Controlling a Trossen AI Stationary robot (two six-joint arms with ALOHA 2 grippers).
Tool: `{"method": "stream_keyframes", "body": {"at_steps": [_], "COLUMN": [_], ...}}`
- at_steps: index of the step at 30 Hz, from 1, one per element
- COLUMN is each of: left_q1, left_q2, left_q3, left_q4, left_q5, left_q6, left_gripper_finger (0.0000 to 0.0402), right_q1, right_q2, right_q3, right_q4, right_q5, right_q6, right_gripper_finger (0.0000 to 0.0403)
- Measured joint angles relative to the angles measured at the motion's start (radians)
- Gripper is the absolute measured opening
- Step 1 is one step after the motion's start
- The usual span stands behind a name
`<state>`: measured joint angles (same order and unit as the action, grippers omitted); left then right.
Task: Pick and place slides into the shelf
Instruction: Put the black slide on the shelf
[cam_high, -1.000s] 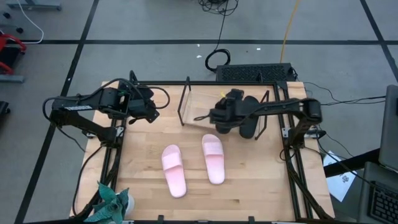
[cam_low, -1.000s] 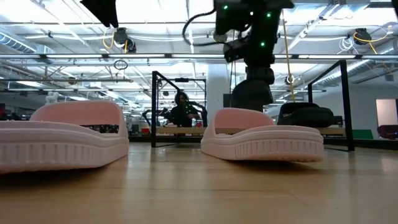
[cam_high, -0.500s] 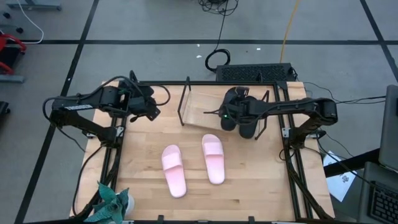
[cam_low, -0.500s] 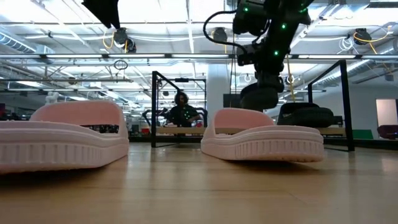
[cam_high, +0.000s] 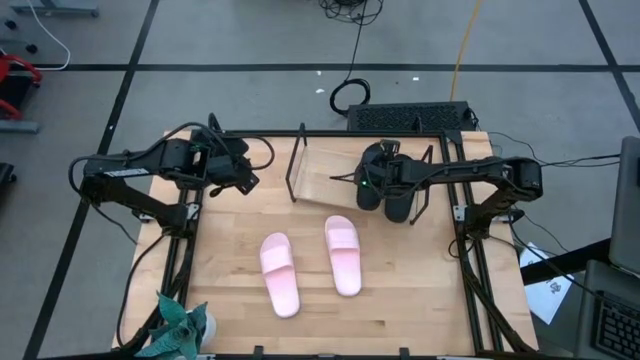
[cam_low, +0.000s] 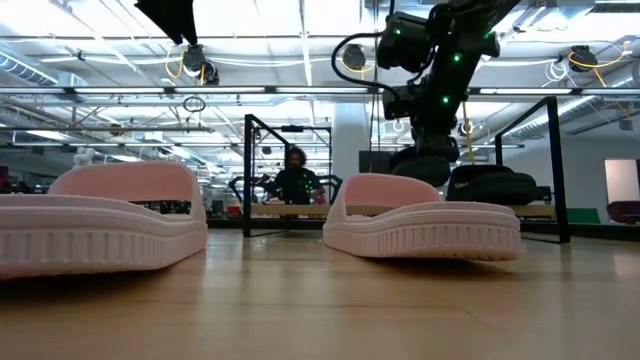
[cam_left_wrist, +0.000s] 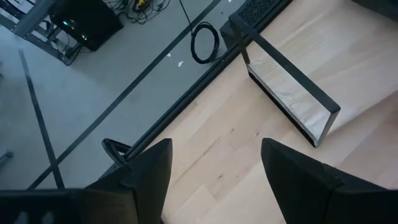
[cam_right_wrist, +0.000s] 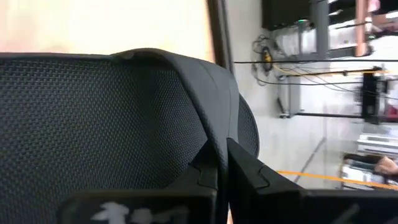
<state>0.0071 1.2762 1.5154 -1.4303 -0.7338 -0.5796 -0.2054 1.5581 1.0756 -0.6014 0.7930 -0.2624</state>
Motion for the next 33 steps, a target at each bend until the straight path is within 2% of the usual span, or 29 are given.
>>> {"method": "stream_keyframes", "body": {"at_steps": [12, 18, 22, 33], "left_q1": [0.0, 0.0, 0.0, 0.0], "left_q2": [0.0, 0.0, 0.0, 0.0], "left_q3": [0.0, 0.0, 0.0, 0.0], "left_q4": [0.038, 0.047, 0.047, 0.047], "left_q5": [0.0, 0.0, 0.0, 0.001], "left_q6": [0.022, 0.027, 0.026, 0.026], "left_gripper_finger": [0.0248, 0.0248, 0.0248, 0.0248], "right_q1": [0.001, -0.008, -0.011, -0.017], "right_q2": [0.0, 0.0, 0.0, 0.007], "right_q3": [-0.055, -0.06, -0.06, -0.06], "right_q4": [0.031, 0.044, 0.047, 0.046], "right_q5": [-0.035, -0.039, -0.084, -0.088], "right_q6": [0.015, 0.018, 0.041, 0.064], "right_gripper_finger": [0.0, 0.0, 0.0, 0.0]}}
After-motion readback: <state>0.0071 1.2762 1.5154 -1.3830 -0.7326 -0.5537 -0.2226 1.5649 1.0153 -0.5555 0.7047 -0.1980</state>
